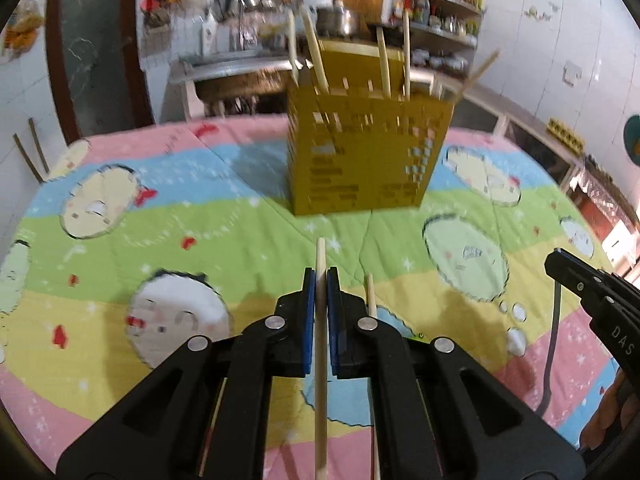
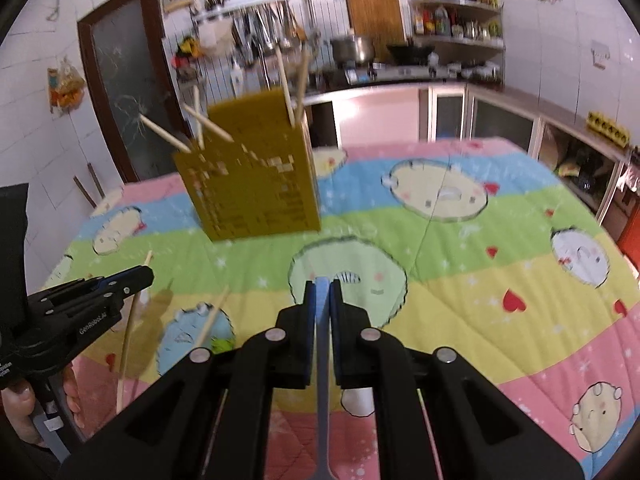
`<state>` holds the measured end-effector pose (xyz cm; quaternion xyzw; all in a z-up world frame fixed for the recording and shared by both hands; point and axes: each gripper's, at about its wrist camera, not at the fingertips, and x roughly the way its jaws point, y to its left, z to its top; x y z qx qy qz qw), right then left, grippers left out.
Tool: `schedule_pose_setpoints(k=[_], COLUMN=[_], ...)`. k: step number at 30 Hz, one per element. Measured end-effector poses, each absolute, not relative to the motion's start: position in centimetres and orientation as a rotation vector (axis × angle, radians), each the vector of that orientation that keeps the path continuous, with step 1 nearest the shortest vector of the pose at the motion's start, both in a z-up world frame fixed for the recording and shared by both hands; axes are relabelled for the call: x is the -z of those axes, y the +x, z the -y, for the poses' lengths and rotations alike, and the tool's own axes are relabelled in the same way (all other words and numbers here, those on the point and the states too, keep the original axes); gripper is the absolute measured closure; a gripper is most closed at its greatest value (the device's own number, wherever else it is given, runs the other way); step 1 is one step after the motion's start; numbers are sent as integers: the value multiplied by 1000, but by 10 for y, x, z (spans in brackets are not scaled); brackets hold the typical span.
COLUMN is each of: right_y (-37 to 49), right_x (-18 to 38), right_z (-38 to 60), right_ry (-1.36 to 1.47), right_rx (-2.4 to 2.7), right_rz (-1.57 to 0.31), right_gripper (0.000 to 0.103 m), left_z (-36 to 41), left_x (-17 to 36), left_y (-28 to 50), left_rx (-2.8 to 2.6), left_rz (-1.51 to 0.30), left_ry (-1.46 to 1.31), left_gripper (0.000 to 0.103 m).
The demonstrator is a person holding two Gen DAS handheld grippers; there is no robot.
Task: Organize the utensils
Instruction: 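Carry the grey spoon and chopstick up toward the yellow holder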
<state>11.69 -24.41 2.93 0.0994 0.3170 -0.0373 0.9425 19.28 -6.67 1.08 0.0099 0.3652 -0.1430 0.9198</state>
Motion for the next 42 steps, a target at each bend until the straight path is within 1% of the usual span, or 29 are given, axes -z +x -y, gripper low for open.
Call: schedule_pose_setpoints(k=[8, 21, 33, 42], right_y=[83, 56, 61, 73], right_x=[-65, -74, -92, -114], right_z=[230, 211, 207, 210], right_ry=[152, 94, 81, 85], right_rx=[67, 65, 61, 66], right_rz=[-473, -398, -358, -315], right_gripper=[96, 96, 96, 96], left_z=[36, 4, 3, 11], left_x=[-51, -75, -85, -110], left_y=[151, 93, 95, 111], left_rx=[259, 252, 259, 282], left_rz=[-573, -401, -350, -316], left_ry=[-27, -68, -90, -110], left_gripper=[98, 98, 99, 99])
